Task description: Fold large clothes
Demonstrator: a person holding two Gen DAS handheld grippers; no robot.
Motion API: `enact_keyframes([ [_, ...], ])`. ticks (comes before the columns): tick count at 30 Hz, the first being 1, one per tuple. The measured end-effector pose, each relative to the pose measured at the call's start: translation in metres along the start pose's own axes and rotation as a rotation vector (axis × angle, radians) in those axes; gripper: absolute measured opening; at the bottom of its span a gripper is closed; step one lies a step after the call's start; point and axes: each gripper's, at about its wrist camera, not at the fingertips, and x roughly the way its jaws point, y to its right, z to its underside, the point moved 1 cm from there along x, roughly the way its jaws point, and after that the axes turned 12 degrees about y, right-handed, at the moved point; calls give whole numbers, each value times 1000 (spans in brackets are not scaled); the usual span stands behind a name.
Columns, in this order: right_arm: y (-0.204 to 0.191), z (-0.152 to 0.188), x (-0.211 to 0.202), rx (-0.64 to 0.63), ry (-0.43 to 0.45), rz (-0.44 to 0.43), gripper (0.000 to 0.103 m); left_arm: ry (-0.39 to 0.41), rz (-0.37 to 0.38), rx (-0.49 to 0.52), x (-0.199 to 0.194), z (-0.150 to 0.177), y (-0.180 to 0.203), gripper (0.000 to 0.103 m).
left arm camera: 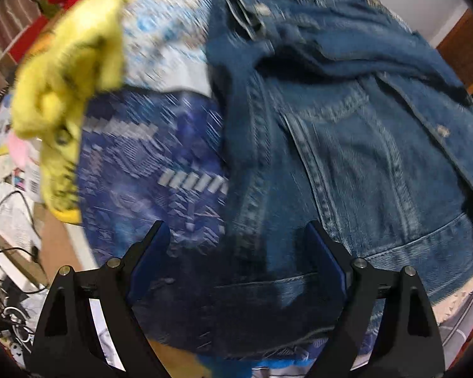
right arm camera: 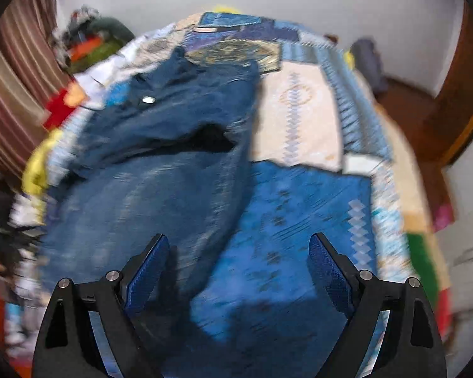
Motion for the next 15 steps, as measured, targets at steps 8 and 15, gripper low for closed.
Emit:
enact_keyframes([
  [8,-36,9,23,-57,8,-61,44,11,-22,-28,15,-12,17,30],
  [15,-43,-14,27,-82,34,-113,14,106,-20,42,-16,-39,40,16],
])
